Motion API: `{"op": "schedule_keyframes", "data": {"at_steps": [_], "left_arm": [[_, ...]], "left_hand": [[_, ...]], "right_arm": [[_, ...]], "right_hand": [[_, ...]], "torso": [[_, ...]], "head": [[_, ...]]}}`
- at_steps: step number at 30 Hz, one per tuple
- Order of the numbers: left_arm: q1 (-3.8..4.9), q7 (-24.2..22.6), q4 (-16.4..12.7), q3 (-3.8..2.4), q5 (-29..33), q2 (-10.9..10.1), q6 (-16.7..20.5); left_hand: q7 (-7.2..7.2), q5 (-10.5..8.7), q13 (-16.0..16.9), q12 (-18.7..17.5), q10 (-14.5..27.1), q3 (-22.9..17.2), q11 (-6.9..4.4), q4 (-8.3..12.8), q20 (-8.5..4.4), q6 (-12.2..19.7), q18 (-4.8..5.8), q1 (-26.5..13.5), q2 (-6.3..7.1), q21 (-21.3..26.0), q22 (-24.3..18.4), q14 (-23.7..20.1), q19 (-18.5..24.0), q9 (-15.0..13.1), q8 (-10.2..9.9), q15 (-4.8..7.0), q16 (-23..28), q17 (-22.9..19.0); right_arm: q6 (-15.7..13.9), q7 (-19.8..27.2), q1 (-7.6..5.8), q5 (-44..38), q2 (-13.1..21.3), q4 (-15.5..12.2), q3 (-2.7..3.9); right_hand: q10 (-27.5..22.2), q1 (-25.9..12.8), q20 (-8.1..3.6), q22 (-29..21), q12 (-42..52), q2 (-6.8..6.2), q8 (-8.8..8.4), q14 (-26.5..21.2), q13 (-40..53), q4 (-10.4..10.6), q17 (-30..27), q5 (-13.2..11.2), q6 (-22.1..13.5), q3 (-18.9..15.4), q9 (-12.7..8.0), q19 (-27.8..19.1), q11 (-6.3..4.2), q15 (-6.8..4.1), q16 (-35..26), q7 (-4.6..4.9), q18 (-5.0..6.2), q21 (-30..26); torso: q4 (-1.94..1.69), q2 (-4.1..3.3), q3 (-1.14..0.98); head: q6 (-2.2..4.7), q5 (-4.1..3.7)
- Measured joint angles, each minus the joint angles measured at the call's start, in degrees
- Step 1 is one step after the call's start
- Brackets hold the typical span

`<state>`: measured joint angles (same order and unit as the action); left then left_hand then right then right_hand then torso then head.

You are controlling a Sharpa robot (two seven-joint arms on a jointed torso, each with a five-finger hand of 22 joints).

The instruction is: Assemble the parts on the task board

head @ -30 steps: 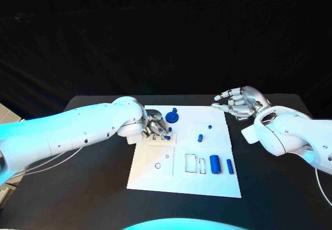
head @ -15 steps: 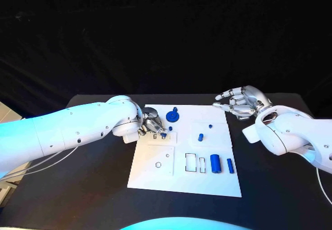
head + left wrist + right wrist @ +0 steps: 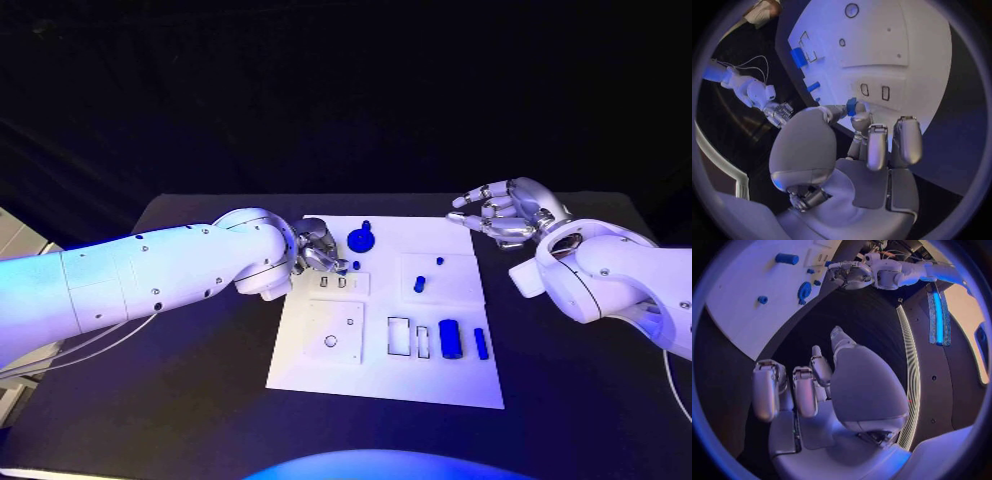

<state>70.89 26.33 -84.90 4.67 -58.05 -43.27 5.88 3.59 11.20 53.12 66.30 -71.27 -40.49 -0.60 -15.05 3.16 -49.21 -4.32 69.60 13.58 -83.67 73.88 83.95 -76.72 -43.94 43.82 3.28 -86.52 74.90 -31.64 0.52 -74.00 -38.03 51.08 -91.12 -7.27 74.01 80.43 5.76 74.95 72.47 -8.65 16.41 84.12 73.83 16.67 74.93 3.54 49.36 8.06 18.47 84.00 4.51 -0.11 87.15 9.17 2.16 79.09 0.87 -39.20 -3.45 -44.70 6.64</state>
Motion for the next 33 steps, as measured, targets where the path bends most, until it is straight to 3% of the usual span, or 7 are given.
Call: {"op": "schedule_keyframes", "data": {"at_steps": [12, 33], "left_arm": [[-2.0, -1.9, -1.2, 0.78, -3.9, -0.6, 5.5], [-2.46, -0.7, -1.1, 0.94, -5.2, -0.3, 4.0]], "left_hand": [[-0.14, 0.37, 0.5, 0.3, -0.8, 0.0, -0.41, 0.0, -0.18, -0.7, 0.0, -0.1, 0.18, -0.2, 0.7, 0.0, -0.6, 0.2, -0.3, 0.4, 0.0, 0.0], [-0.26, 1.45, 1.0, 0.5, -1.6, 0.0, -0.32, 0.0, -0.38, -1.4, -0.01, -0.7, 0.7, -0.4, 1.0, 0.0, -1.2, 0.7, -0.6, 0.4, 0.0, 0.0]], "right_arm": [[0.0, 0.0, 0.08, 0.0, 0.2, 0.0, -0.02], [0.2, -0.1, 0.17, 0.0, 0.3, -0.1, -0.03]], "right_hand": [[0.0, -0.1, 0.0, 0.0, 0.0, 0.06, 0.0, 0.0, 0.0, -0.1, 0.0, 0.0, 0.0, -0.1, 0.0, 0.0, 0.0, 0.0, 0.0, 0.0, 0.0, 0.0], [0.0, -0.1, 0.0, 0.0, 0.0, 0.06, -0.01, 0.0, 0.0, -0.2, 0.0, 0.0, 0.0, -0.2, 0.0, 0.0, 0.0, 0.0, 0.0, 0.0, 0.0, 0.0]], "torso": [[0.08, 0.0, 0.06], [0.08, -0.05, 0.01]], "head": [[-0.36, -0.07], [-0.99, -0.23]]}}
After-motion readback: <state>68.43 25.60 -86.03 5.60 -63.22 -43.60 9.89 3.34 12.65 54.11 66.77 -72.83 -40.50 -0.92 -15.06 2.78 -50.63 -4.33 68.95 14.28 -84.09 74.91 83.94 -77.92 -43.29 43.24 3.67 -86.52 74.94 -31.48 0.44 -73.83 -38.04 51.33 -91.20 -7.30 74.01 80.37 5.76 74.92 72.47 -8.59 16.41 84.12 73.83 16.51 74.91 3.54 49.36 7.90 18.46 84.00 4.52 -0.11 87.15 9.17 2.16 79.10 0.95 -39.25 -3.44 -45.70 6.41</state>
